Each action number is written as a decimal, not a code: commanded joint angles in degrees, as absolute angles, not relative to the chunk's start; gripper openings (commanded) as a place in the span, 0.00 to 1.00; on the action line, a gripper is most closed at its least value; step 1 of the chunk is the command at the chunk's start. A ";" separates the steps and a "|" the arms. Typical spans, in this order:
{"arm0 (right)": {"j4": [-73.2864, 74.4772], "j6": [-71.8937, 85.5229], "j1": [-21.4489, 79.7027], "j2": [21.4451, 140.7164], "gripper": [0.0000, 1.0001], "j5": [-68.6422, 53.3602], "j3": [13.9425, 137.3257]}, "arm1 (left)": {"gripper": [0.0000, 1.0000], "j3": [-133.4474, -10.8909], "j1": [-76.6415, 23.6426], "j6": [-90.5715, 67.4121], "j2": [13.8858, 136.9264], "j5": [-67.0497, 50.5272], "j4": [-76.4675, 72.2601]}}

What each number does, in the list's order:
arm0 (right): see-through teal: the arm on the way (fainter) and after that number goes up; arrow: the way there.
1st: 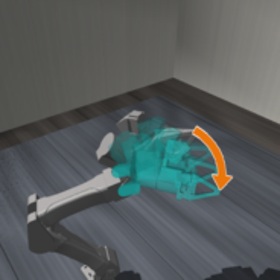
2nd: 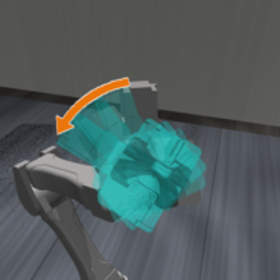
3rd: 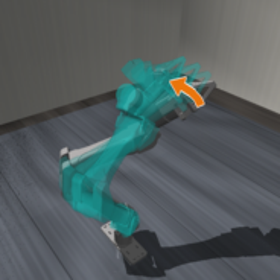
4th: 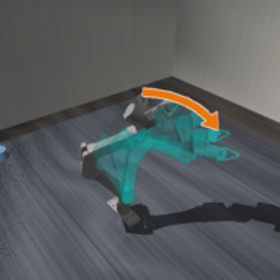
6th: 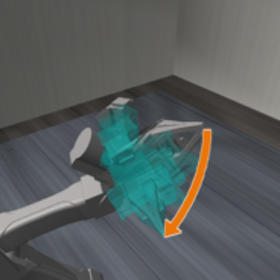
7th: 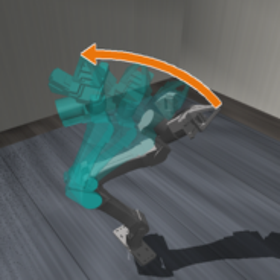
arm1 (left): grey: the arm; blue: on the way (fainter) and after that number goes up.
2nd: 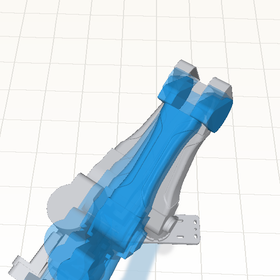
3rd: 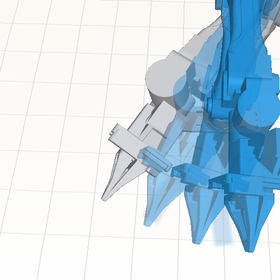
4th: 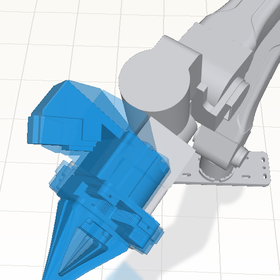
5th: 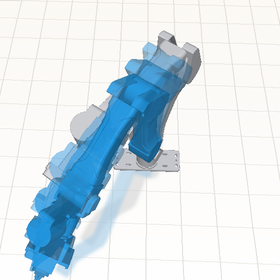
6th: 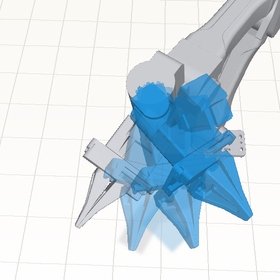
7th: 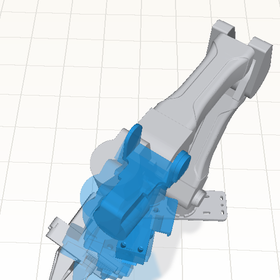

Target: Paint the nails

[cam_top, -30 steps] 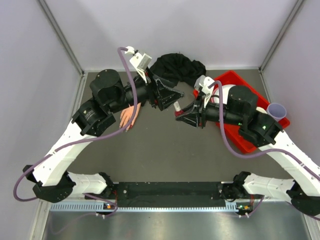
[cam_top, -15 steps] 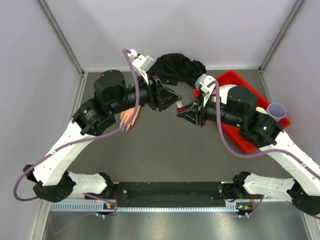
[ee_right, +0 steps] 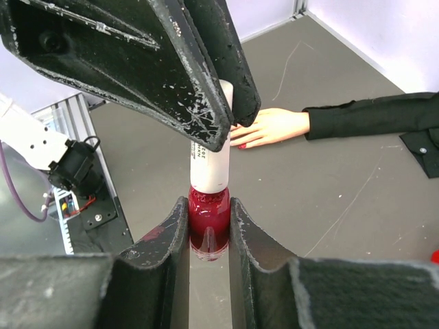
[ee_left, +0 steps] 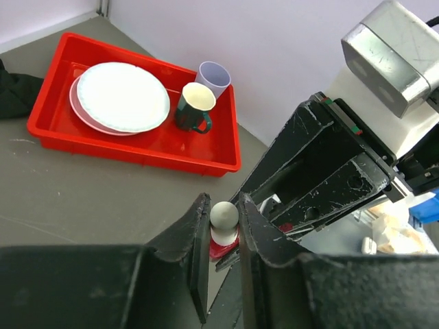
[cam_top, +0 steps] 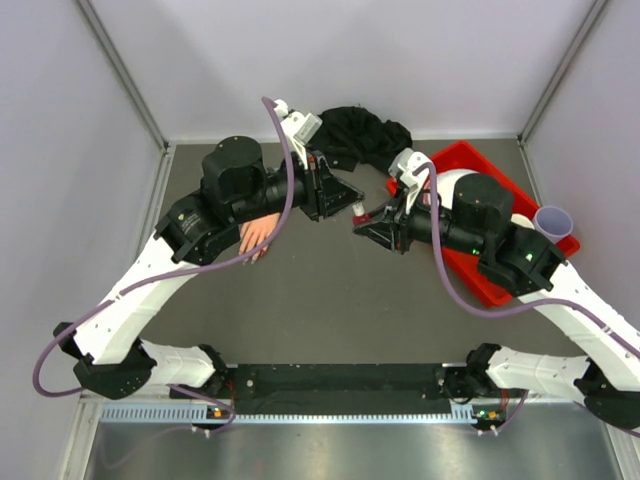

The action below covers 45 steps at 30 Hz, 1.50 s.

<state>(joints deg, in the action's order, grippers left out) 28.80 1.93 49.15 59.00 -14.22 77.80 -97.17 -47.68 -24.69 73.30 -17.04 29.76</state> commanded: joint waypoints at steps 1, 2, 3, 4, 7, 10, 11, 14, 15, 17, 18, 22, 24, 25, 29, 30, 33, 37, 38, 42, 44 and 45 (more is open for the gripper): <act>24.96 1.93 50.01 58.27 0.00 -13.54 80.51 | 0.16 -99.06 -47.72 -22.94 73.21 -21.69 29.01; 24.70 2.11 50.01 58.18 0.00 -13.54 80.42 | 0.11 -98.27 -47.72 -22.85 73.13 -22.49 27.96; 24.09 2.37 50.01 58.10 0.00 -13.71 80.33 | 0.08 -97.74 -47.72 -22.76 72.95 -23.54 27.34; 23.82 3.07 50.01 58.18 0.00 -13.80 80.25 | 0.05 -97.21 -47.81 -22.68 72.95 -26.25 26.64; 22.33 4.48 50.01 57.83 0.00 -14.67 79.89 | 0.00 -95.54 -47.72 -21.10 72.86 -31.61 25.14; 19.18 5.89 50.01 56.61 0.00 -16.86 78.31 | 0.00 -93.35 -47.72 -19.34 73.39 -40.64 23.83; 17.94 6.06 50.01 55.56 0.00 -17.83 77.09 | 0.00 -92.38 -47.72 -19.51 73.21 -43.48 20.34; 12.77 6.94 49.92 53.88 0.00 -22.31 74.37 | 0.00 -87.73 -47.72 -19.78 71.81 -52.78 14.78; 11.53 7.03 50.01 52.83 0.00 -24.06 73.75 | 0.00 -86.50 -47.72 -20.12 71.28 -55.52 10.33; 7.41 7.47 50.01 51.95 0.00 -28.90 71.82 | 0.00 -83.51 -47.72 -19.78 70.23 -62.26 7.13; 6.34 8.17 50.01 51.51 0.00 -29.79 71.46 | 0.00 -82.54 -47.72 -19.95 69.88 -64.84 2.68; 2.73 9.58 50.01 50.71 0.00 -31.73 70.93 | 0.00 -74.12 -47.72 -26.34 65.67 -71.27 -16.04; 0.53 10.72 50.01 50.45 0.00 -31.82 70.58 | 0.00 -71.73 -47.72 -28.90 64.69 -72.16 -22.47; 0.44 11.07 50.01 50.45 0.00 -32.08 70.58 | 0.00 -70.67 -47.81 -29.70 64.34 -71.81 -25.46; -3.77 12.57 50.01 50.19 0.00 -33.31 70.40 | 0.00 -69.52 -47.81 -33.30 64.95 -70.75 -31.53; -4.82 12.74 50.01 50.19 0.00 -33.83 70.40 | 0.00 -69.26 -47.81 -34.44 65.21 -70.40 -33.03; -5.27 12.57 49.92 50.10 0.00 -36.47 71.01 | 0.00 -67.94 -47.81 -38.05 65.57 -69.53 -38.49; -3.97 12.13 50.01 50.36 0.00 -38.06 71.80 | 0.00 -70.30 -47.73 -34.74 66.35 -64.88 -32.19; -3.26 11.52 50.01 50.45 0.00 -37.71 72.07 | 0.03 -71.18 -47.72 -33.50 66.53 -63.82 -26.86; 1.91 9.41 49.92 50.19 0.00 -35.25 72.95 | 0.23 -76.71 -47.64 -27.17 66.09 -55.56 -12.79; 4.29 8.18 50.01 50.01 0.00 -34.11 73.39 | 0.24 -78.91 -47.55 -24.62 66.09 -49.87 -7.06; 4.83 7.83 50.01 49.92 0.00 -33.14 73.30 | 0.25 -80.67 -47.55 -24.17 66.09 -47.92 -2.59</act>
